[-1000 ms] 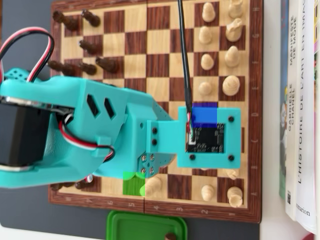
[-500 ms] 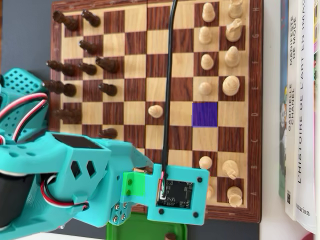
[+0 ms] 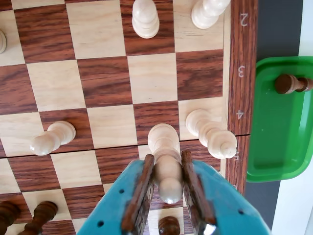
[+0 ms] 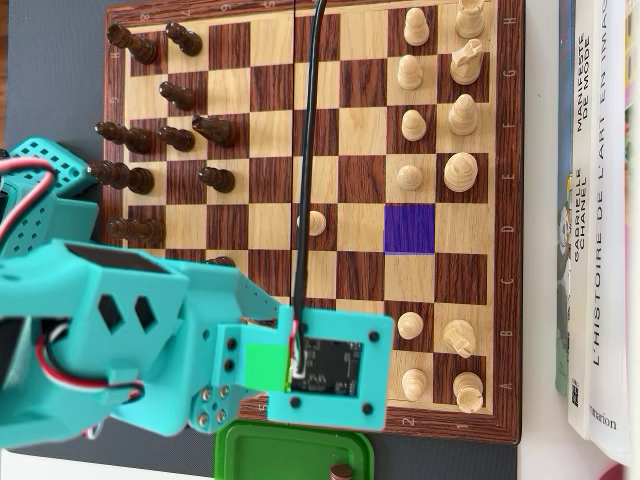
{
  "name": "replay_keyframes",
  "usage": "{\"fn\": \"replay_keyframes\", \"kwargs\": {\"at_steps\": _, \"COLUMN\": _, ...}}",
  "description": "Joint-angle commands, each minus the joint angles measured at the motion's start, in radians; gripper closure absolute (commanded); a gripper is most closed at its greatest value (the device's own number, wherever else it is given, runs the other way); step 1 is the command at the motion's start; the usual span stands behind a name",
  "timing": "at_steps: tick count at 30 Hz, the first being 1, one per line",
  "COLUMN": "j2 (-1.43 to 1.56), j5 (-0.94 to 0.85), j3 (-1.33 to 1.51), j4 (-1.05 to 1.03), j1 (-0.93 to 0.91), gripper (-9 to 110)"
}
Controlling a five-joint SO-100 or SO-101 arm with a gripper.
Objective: Play chess
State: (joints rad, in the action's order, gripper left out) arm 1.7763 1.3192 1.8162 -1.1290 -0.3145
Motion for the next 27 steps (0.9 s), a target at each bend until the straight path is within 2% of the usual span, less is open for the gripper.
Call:
{"fn": "replay_keyframes", "kwargs": {"at_steps": 1, "j2": 0.066, "j5": 0.006, "j3": 0.015, "j4": 0.0, "j1": 0.006, "gripper": 95}}
{"fn": "replay_keyframes", "kwargs": {"at_steps": 12, "j2": 0.141, "j5": -0.006, "j3": 0.138, "j4": 0.0, "j1": -0.072, "gripper": 95}}
{"fn": "replay_keyframes", "kwargs": {"at_steps": 27, "j2": 0.126, "j5": -0.041, "j3": 0.132, "j4": 0.012, "j1": -0.172, "gripper": 95}}
